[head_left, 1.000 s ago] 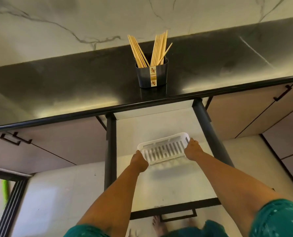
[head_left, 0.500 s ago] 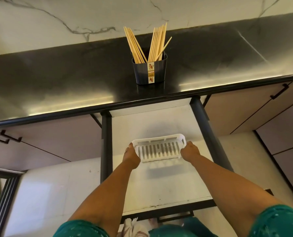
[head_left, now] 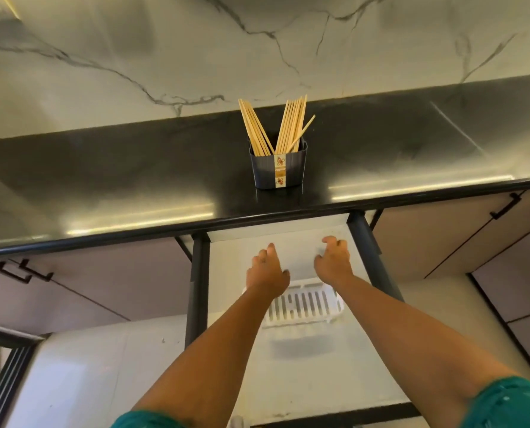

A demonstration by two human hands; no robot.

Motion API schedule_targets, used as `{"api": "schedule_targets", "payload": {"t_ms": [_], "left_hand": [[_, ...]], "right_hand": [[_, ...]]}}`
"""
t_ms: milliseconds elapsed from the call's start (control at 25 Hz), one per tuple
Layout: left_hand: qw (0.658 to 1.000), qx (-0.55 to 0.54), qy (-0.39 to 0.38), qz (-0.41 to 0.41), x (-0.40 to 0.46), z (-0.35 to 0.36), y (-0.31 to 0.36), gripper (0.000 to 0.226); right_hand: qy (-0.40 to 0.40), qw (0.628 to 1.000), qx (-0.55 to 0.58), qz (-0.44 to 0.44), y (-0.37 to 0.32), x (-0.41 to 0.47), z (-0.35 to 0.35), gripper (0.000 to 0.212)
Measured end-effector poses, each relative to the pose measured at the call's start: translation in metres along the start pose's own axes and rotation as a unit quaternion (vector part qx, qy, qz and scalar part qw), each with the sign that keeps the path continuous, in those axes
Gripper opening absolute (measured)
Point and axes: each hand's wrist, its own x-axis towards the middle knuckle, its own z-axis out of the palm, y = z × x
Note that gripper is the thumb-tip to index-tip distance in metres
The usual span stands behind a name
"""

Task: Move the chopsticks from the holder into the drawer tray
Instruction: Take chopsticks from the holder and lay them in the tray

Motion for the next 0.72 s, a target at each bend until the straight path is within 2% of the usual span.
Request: {"api": "schedule_targets", "payload": {"t_ms": [120,200,280,400,480,560,640,720], "left_hand": [[0.988,-0.107,0.083,0.073,0.035,-0.062,0.048,0.055],[0.977,-0.139,0.118,0.112,0.057,-0.105,0.071,0.033],[0.972,-0.163,0.123,0.113,0.079,-0.137,0.086,0.022],[0.966,-0.196,0.132,0.102,0.110,-0.163,0.100,0.030],[0.961,-0.214,0.147,0.093,0.134,-0.173,0.105,0.037],[0.959,-0.227,0.148,0.084,0.158,-0.179,0.108,0.040],[0.961,-0.221,0.140,0.087,0.175,-0.179,0.111,0.043],[0.964,-0.207,0.139,0.095,0.188,-0.175,0.111,0.045]], "right_hand": [[0.040,0.989,0.020,-0.138,-0.064,0.029,-0.031,0.031],[0.061,0.983,0.030,-0.170,-0.107,0.053,-0.052,0.028],[0.065,0.983,0.031,-0.170,-0.141,0.080,-0.067,0.028],[0.093,0.986,0.058,-0.129,-0.171,0.126,-0.080,0.037],[0.120,0.986,0.097,-0.065,-0.181,0.159,-0.087,0.056],[0.106,0.992,0.068,0.010,-0.185,0.195,-0.088,0.072],[0.047,0.997,0.030,0.051,-0.185,0.224,-0.083,0.072],[0.002,0.995,0.087,0.051,-0.184,0.247,-0.074,0.058]]}}
